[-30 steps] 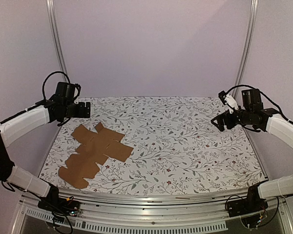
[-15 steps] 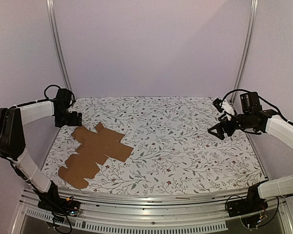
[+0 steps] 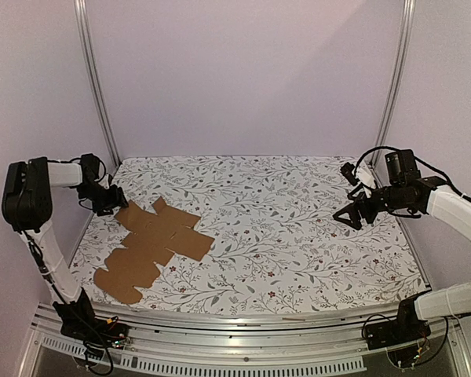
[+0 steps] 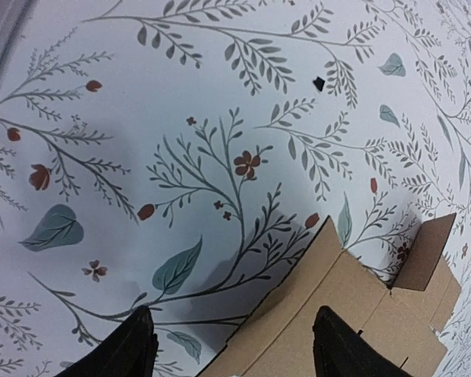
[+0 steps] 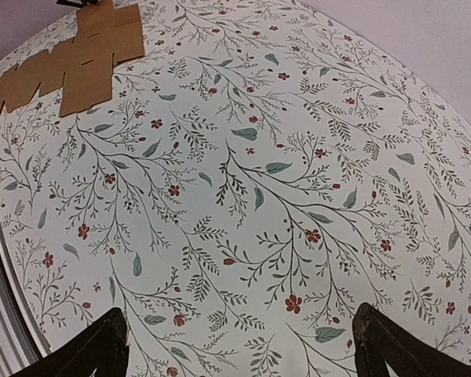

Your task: Fold the paper box

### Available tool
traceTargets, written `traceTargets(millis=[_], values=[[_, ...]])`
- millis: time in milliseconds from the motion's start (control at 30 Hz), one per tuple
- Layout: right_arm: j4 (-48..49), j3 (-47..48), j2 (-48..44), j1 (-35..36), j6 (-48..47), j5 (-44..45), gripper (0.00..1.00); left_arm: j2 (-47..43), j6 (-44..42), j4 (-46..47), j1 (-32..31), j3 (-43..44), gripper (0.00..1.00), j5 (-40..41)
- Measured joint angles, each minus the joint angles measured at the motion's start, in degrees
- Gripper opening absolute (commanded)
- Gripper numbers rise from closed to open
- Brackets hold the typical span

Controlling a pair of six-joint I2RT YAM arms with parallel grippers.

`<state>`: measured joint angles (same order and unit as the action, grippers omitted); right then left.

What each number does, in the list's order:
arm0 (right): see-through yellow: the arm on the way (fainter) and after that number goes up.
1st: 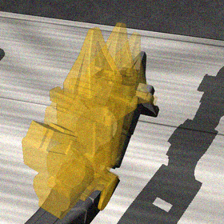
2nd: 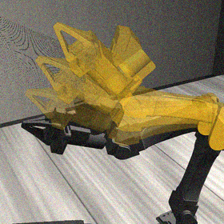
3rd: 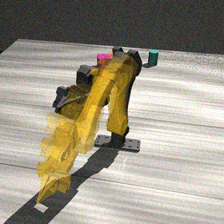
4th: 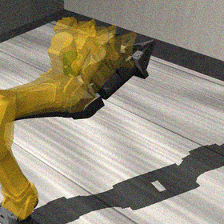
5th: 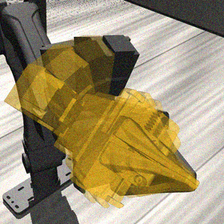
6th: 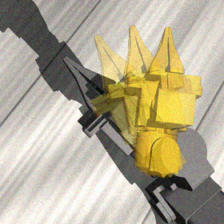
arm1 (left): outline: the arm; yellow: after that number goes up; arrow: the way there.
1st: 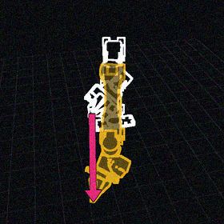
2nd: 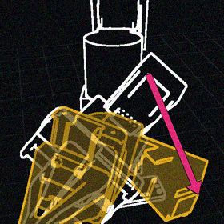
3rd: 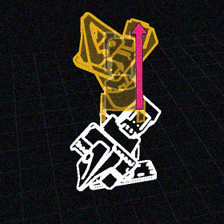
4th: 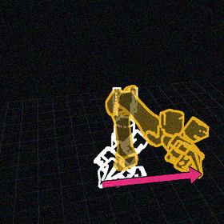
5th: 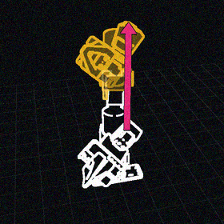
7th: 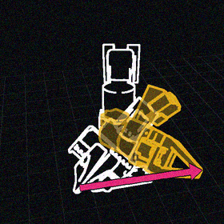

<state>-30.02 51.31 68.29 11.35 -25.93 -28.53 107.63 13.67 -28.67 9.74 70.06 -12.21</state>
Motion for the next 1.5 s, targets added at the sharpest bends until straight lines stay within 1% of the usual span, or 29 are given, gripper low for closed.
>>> traceTargets(millis=[100,167,267,400,467,533,733,833,967,1000,1100,1133,1167,1200,1233,1300,1400,1500], values=[[-0.3,0.0,0.0,0.0,-0.2,-0.3,0.99,0.6,0.3,0.0,-0.1,0.1,0.57,-2.6],[-0.5,0.0,0.0,0.0,-0.3,-0.5,0.99,0.7,0.6,0.0,-0.1,0.2,0.44,-4.2],[-0.7,0.0,0.0,0.0,-0.5,-0.6,0.99,0.7,0.8,0.0,-0.3,0.3,0.28,-6.1],[-0.9,0.0,0.0,0.0,-0.9,-0.6,0.99,0.7,1.0,-0.1,-1.6,0.3,0.10,-7.7],[-1.1,0.0,0.0,0.0,-1.1,-0.7,0.99,0.7,0.9,-0.3,-3.5,0.3,0.04,-7.9],[-1.1,0.0,0.0,0.0,-1.2,-0.7,0.99,0.4,0.7,-0.9,-6.5,0.3,0.00,-7.6],[-1.3,0.0,0.0,0.0,-1.2,-1.0,0.99,-0.9,0.1,-3.7,-18.9,1.1,0.00,-6.6],[-1.3,0.1,0.2,0.0,-0.9,-1.7,0.99,-1.7,2.0,-3.8,-24.4,1.3,0.00,-6.8],[-1.5,0.8,1.6,0.0,0.2,-2.3,0.99,-4.7,6.1,-1.9,-29.2,0.2,0.00,-7.1],[-1.5,0.8,1.8,0.0,0.4,-2.3,0.99,-5.8,7.3,-1.1,-30.5,-0.4,0.11,-7.1],[-1.7,0.8,2.4,0.0,0.7,-2.3,0.99,-7.9,8.1,-0.3,-32.3,-0.5,0.57,-6.0],[-1.7,0.8,2.5,0.0,0.8,-2.3,0.99,-8.4,8.0,-0.7,-32.6,-0.3,0.67,-5.0],[-1.8,0.8,2.6,0.0,0.9,-2.3,0.99,-8.8,7.4,-1.4,-32.8,0.3,0.82,-2.6],[-1.8,0.8,2.6,0.0,1.0,-2.3,0.99,-8.8,6.4,-2.6,-32.8,1.6,0.93,-0.1],[-1.8,0.8,2.7,0.0,1.0,-2.4,0.99,-8.6,5.2,-3.5,-32.6,2.8,0.97,2.1],[-2.0,0.8,2.8,0.0,1.0,-2.5,0.99,-6.6,2.5,-6.2,-31.3,7.9,0.98,6.9],[-2.4,0.8,2.9,0.0,0.8,-2.8,0.99,-1.2,-1.2,-7.8,-28.2,14.4,0.96,9.8],[-2.9,0.8,2.9,0.0,0.3,-3.2,0.99,3.7,-3.4,-8.7,-25.2,15.7,0.91,10.2]])
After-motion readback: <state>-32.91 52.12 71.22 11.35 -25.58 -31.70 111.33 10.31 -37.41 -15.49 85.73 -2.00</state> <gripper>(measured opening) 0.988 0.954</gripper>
